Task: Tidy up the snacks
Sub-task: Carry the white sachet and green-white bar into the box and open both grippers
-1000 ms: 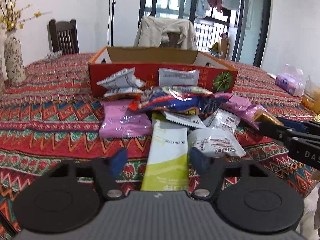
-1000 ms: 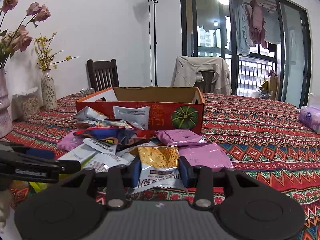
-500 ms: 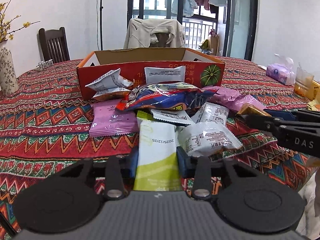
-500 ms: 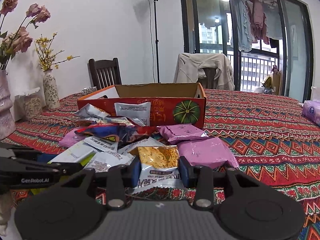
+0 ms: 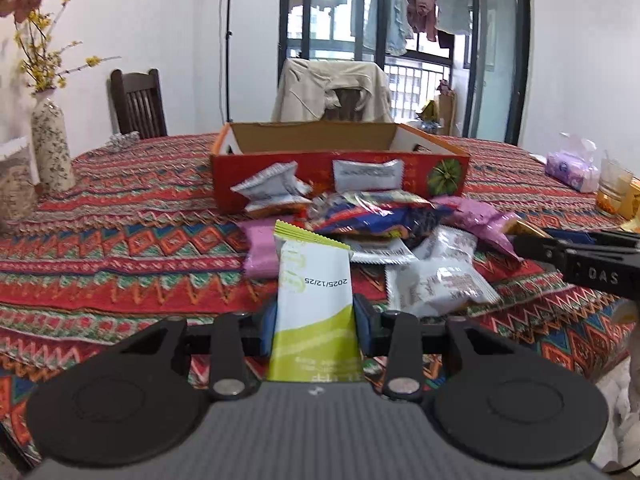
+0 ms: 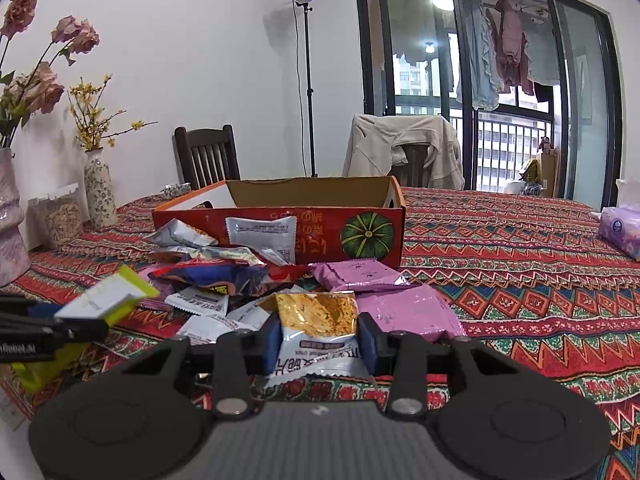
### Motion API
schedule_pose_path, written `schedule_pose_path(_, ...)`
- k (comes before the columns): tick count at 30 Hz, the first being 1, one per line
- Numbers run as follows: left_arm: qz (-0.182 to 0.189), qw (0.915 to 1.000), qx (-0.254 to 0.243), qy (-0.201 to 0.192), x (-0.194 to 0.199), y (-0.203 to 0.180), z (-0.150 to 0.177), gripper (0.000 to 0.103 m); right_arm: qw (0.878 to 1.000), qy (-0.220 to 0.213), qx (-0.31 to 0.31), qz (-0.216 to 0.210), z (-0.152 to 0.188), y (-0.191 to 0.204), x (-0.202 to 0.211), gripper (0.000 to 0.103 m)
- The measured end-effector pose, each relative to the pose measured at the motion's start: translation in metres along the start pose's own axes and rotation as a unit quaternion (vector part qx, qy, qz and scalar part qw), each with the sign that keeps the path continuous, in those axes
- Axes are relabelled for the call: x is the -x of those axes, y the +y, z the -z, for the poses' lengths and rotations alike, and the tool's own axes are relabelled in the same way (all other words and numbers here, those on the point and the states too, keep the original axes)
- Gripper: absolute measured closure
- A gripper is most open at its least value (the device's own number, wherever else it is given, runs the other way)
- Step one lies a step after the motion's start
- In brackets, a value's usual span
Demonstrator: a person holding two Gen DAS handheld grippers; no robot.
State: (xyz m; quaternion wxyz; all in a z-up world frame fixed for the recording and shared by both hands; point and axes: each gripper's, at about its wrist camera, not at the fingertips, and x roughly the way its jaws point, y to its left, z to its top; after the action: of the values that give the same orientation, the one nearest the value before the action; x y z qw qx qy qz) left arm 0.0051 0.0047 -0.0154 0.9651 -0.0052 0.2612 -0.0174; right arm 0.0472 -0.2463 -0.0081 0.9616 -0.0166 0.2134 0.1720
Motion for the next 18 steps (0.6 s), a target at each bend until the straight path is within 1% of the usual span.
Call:
schedule_pose_path(6, 0.003, 0.9996, 0.006, -0.027, 0.000, 0.001, -0.018, 0.065, 1.000, -0.002, 0.002, 0.003, -0.004, 0.001, -0.003, 0.064)
schedule_pose_path(10, 0.007, 0.9985, 0.011, -0.053, -0.001, 0.001, -0.035, 0.065, 1.000, -0.013, 0.003, 0.008, -0.012, -0.001, -0.007, 0.064)
schedule_pose_path(18, 0.004, 0.9958, 0.011, -0.090, -0.021, -0.005, -0.074, 0.064, 0.998, -0.058, 0.006, 0.023, -0.049, -0.007, -0.024, 0.064)
